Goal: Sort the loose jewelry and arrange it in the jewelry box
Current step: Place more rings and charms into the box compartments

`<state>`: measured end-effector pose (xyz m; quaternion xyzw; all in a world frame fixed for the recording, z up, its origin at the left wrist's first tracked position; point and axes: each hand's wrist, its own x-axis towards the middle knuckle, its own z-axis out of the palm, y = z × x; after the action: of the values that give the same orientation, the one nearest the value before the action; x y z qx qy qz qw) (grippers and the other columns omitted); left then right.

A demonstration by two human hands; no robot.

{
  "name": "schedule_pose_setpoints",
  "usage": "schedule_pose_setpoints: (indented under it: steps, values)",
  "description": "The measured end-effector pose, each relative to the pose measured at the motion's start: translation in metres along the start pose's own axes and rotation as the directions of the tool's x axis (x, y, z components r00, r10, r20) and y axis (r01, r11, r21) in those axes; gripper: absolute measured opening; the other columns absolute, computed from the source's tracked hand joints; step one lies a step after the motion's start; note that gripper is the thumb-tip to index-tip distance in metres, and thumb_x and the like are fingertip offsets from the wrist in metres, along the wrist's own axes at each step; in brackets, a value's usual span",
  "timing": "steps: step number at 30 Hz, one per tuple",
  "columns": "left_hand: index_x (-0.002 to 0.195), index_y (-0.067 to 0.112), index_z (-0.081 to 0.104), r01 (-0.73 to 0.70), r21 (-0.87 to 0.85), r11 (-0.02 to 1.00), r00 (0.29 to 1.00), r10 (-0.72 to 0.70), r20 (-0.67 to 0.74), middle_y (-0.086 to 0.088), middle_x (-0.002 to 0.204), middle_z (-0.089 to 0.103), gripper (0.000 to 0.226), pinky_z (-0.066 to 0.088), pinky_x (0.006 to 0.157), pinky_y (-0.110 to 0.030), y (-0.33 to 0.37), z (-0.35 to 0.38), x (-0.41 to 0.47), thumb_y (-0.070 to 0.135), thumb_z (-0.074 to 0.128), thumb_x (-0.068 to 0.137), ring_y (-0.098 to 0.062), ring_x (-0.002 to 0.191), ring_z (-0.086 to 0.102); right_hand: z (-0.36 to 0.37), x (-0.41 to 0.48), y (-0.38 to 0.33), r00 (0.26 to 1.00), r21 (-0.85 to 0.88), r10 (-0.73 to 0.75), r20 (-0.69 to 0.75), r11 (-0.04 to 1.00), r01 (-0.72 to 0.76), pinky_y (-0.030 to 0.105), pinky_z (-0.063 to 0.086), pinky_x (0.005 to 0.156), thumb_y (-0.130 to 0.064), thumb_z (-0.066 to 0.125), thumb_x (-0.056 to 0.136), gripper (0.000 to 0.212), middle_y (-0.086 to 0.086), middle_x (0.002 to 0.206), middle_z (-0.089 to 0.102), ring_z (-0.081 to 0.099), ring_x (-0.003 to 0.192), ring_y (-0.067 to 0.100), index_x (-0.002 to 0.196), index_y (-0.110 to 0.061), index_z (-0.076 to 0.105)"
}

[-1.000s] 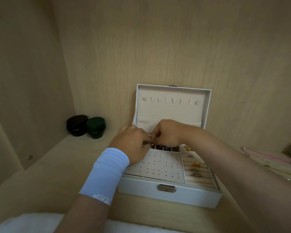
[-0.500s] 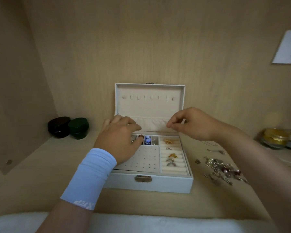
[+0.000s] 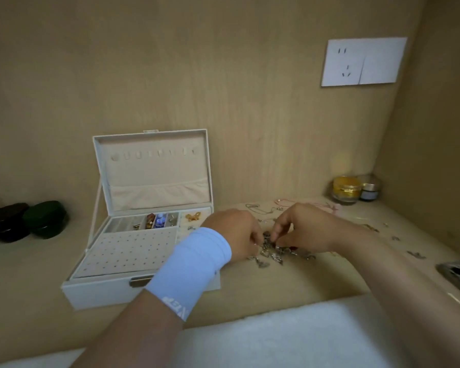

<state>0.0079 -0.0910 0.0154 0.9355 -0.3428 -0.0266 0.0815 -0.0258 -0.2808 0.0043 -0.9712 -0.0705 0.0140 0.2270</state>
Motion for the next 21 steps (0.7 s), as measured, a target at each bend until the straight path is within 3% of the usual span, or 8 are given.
schedule_pose_setpoints:
  steps: [7,12,15,18,21]
  values:
    - [0.102,0.038,0.075,0.096,0.163,0.982,0.993,-0.106,0.056,0.011,0.109,0.07,0.02,0.049,0.086,-0.026,0.0,0.022,0.018,0.037,0.072,0.082,-0.015,0.1,0.064,0.019,0.015,0.005,0.997,-0.074,-0.077,0.03,0.994,0.079,0.022,0.049,0.077,-0.026,0.072,0.088,0.014,-0.016,0.092,0.072,0.062,0.083,0.0,0.097,-0.034,0.078]
    - [0.083,0.032,0.075,0.121,0.139,0.983,0.991,-0.128,0.046,0.01,0.088,0.072,0.008,0.052,0.074,-0.027,-0.007,0.022,0.019,0.029,0.068,0.079,-0.015,0.085,0.066,0.018,0.02,-0.003,0.99,-0.243,-0.096,0.107,0.963,0.12,0.025,0.043,0.074,-0.029,0.073,0.087,0.023,-0.016,0.093,0.064,0.059,0.094,0.006,0.107,-0.041,0.075]
    - [0.082,0.031,0.075,0.12,0.083,0.989,0.989,-0.127,0.075,0.011,0.085,0.072,0.008,0.055,0.08,-0.03,-0.011,0.022,0.019,0.027,0.068,0.078,-0.015,0.084,0.066,0.019,0.022,-0.004,0.989,-0.282,-0.082,0.122,0.953,0.114,0.026,0.039,0.072,-0.03,0.074,0.086,0.024,-0.018,0.086,0.056,0.054,0.091,0.004,0.107,-0.041,0.074]
    - [0.086,0.033,0.074,0.122,-0.039,0.992,0.991,-0.119,0.068,0.015,0.087,0.071,0.017,0.054,0.084,-0.03,-0.016,0.017,0.019,0.022,0.063,0.081,-0.011,0.089,0.065,0.02,0.023,-0.003,0.992,-0.284,-0.066,0.105,0.954,0.094,0.03,0.047,0.075,-0.03,0.077,0.082,0.012,-0.013,0.092,0.063,0.058,0.09,0.007,0.091,-0.037,0.072]
    - [0.09,0.033,0.073,0.108,-0.193,0.975,0.994,-0.11,-0.001,0.018,0.085,0.066,0.018,0.05,0.082,-0.024,-0.019,0.009,0.019,0.02,0.061,0.084,-0.007,0.088,0.062,0.019,0.021,0.004,0.997,-0.139,-0.061,0.057,0.988,0.068,0.023,0.049,0.07,-0.03,0.08,0.08,0.009,-0.012,0.088,0.069,0.06,0.077,-0.001,0.087,-0.031,0.073]
